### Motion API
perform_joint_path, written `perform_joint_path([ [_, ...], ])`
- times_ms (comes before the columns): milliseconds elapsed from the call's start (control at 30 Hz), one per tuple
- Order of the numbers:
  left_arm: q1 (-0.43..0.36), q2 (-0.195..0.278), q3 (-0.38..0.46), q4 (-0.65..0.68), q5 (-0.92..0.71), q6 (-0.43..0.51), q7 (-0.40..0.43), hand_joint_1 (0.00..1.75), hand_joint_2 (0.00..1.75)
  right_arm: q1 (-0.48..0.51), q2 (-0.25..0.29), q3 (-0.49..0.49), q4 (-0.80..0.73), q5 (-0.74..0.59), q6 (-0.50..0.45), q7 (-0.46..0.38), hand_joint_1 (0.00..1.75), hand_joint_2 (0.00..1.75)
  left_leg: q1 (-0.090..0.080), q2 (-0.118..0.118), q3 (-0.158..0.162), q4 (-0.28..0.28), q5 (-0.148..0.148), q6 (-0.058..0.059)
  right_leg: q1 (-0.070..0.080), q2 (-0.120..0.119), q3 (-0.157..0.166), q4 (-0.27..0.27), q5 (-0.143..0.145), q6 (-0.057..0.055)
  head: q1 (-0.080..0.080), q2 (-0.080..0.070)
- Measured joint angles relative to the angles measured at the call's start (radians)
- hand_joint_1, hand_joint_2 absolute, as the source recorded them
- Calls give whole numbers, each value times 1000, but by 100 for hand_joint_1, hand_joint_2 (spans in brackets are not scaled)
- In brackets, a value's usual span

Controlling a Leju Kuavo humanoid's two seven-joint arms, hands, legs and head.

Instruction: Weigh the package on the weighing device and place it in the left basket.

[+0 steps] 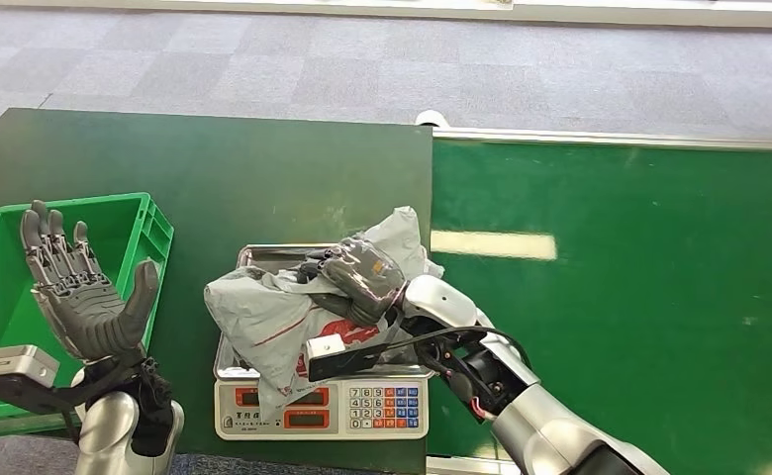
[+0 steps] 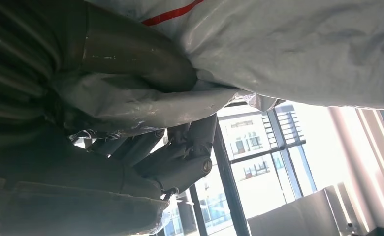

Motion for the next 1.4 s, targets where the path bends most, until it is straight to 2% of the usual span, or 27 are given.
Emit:
perform_joint_path([
  [833, 0, 0, 0, 0, 0, 0, 0, 0, 175, -4, 1, 12, 15, 0, 0, 0, 175, 175, 0, 0, 0, 0, 0, 0, 0, 0, 0, 0, 0, 0, 0, 0],
  [967, 0, 0, 0, 0, 1, -3, 0, 0, 175, -2, 1, 11, 13, -20, -16, -11, 0, 175, 0, 0, 0, 0, 0, 0, 0, 0, 0, 0, 0, 0, 0, 0],
  [1033, 0, 0, 0, 2, 4, -16, 0, 0, 175, 21, -7, -22, -20, -124, -105, -60, 0, 175, 0, 0, 0, 0, 0, 0, 0, 0, -1, 0, 0, 0, 0, 0],
  [1133, 0, 0, 2, 4, 7, -32, 0, 0, 175, 67, -30, -144, -110, -323, -279, -124, 0, 175, 0, -2, -1, 0, 0, 0, 0, -1, -1, 0, 0, 0, 0, 0],
  [1233, 0, 0, 3, 4, 8, -35, 0, 0, 175, 81, -51, -227, -164, -360, -312, -131, 0, 175, 0, 3, -1, 0, 0, 0, 0, 2, -1, 0, 1, 0, 0, 0],
  [1400, -1, 0, 4, 4, 8, -35, 0, 0, 175, 87, -55, -247, -181, -361, -315, -133, 0, 175, 0, 5, 0, 1, 0, 0, 0, 3, -2, 0, 1, 0, 0, 0],
])
